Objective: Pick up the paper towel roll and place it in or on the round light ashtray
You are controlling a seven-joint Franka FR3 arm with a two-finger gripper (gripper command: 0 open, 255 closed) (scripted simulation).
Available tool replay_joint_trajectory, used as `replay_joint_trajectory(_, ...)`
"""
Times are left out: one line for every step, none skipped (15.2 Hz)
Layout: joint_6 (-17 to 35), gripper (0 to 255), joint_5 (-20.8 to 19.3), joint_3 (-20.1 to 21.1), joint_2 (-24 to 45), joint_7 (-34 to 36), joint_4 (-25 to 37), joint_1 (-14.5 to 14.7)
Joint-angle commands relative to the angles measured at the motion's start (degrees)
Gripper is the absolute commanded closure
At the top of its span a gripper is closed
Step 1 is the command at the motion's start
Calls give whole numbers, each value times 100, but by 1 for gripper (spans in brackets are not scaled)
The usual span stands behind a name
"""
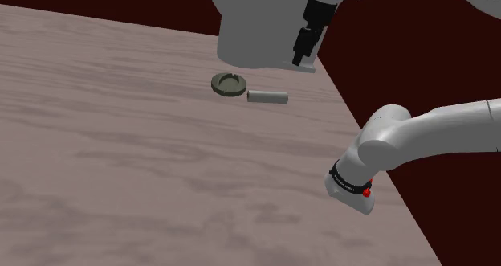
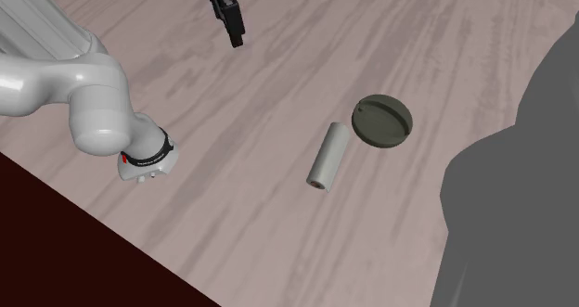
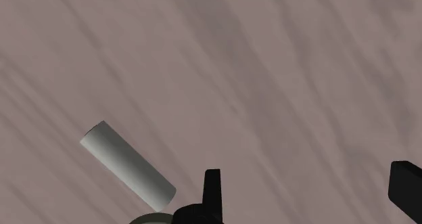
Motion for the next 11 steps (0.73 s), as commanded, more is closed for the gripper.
replay_joint_trajectory(0,0,0,0,0,0,0,0)
replay_joint_trajectory(148,0,-71,-106,43,-199,-113,3)
replay_joint_trajectory(299,0,-142,-212,97,-396,-217,5)
replay_joint_trajectory(453,0,-213,-320,162,-592,-313,8)
replay_joint_trajectory(610,0,-282,-429,239,-787,-399,10)
replay_joint_trajectory(769,0,-350,-538,326,-981,-476,13)
replay_joint_trajectory(931,0,-416,-648,425,-1174,-544,16)
replay_joint_trajectory(1095,0,-477,-756,535,-1368,-602,17)
replay_joint_trajectory(1262,0,-535,-864,656,-1562,-651,20)
replay_joint_trajectory(1430,0,-590,-972,789,-1755,-690,25)
replay_joint_trajectory(1599,0,-639,-1079,932,-1948,-719,30)
